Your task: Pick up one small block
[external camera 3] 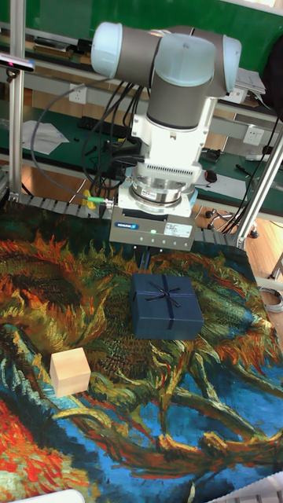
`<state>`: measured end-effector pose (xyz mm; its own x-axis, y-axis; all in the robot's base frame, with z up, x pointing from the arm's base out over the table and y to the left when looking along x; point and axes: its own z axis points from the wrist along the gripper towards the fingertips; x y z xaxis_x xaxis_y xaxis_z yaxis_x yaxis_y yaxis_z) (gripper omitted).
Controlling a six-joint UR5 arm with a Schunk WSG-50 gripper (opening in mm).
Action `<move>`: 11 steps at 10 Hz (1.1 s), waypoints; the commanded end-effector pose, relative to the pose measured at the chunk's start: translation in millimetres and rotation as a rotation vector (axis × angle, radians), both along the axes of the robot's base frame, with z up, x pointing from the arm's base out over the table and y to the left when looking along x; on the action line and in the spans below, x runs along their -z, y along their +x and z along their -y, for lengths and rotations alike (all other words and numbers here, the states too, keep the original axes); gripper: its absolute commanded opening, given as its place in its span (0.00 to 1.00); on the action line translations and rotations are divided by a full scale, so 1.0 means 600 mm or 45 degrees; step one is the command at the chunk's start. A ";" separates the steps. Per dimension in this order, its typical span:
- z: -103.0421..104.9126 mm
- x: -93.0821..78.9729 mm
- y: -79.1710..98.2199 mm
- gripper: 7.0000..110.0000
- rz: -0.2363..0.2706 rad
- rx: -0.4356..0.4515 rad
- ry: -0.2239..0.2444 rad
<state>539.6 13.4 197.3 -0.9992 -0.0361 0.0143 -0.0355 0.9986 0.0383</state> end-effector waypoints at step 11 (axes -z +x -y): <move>-0.014 -0.003 0.004 0.00 0.016 -0.051 0.047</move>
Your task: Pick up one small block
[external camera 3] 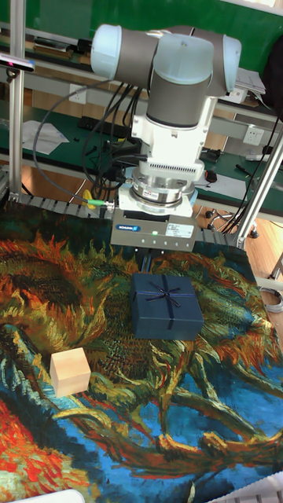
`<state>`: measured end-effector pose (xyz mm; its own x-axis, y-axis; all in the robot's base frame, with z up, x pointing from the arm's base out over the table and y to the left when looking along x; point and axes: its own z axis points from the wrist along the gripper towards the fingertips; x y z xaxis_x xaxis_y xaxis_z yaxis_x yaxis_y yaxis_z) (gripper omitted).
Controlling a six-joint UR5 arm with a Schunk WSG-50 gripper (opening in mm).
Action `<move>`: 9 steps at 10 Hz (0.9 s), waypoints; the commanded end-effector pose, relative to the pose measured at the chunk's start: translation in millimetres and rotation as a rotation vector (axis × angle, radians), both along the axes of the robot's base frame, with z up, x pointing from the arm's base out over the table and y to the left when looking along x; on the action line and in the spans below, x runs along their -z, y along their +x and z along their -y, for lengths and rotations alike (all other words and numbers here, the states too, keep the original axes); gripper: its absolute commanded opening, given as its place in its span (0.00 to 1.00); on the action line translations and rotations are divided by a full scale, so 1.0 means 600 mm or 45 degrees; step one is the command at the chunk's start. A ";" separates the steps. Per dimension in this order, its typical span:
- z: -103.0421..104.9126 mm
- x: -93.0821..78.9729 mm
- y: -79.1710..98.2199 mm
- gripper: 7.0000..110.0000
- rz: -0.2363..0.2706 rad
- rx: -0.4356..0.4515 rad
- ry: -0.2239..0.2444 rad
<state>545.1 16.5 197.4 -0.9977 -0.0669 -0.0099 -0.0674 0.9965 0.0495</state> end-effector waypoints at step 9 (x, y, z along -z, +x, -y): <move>-0.015 0.162 0.101 0.00 -0.110 -0.357 0.111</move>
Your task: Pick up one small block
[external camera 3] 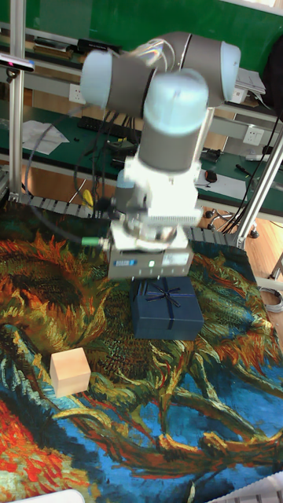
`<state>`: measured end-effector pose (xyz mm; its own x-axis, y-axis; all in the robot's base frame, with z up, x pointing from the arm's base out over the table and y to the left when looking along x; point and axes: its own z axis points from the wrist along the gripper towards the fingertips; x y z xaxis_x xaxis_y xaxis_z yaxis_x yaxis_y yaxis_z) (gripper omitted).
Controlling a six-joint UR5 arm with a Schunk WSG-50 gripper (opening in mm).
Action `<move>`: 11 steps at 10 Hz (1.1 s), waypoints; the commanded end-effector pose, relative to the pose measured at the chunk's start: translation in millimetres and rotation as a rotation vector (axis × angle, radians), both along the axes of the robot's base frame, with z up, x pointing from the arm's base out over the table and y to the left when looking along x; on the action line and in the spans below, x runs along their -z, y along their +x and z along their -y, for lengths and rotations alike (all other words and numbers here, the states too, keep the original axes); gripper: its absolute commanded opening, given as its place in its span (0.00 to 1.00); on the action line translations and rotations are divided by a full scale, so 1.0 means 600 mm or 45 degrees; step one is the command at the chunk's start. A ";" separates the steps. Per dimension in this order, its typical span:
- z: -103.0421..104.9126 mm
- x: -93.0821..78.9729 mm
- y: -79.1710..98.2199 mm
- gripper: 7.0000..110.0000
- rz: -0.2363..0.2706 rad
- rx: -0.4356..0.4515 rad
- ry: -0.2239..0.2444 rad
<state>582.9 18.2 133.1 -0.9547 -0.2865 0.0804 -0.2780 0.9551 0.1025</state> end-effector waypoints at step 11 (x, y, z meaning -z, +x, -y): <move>0.145 0.124 0.158 0.00 0.169 -0.172 -0.101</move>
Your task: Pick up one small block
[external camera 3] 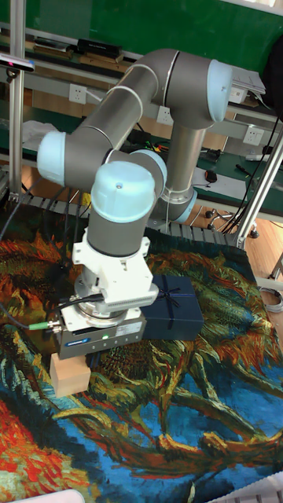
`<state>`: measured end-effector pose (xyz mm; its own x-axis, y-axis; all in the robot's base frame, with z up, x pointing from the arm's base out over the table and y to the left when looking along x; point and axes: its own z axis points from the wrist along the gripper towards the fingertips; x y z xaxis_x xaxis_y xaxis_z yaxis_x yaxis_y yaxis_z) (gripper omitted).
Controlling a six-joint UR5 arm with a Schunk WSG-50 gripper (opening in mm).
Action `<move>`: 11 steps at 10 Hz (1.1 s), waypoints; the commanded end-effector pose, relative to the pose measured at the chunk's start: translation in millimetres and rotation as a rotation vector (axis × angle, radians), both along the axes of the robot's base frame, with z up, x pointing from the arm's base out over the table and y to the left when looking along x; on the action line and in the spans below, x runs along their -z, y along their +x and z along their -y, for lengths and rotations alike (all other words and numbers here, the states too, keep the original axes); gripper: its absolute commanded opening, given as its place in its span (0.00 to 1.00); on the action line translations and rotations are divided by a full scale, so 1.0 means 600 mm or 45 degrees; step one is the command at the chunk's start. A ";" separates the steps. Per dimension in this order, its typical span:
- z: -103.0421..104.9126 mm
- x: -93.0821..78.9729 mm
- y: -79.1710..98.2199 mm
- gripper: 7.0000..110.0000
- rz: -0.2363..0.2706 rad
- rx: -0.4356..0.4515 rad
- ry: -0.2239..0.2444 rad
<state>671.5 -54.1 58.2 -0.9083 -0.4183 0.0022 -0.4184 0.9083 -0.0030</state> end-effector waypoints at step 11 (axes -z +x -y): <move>0.073 0.004 -0.025 0.00 0.016 0.082 0.007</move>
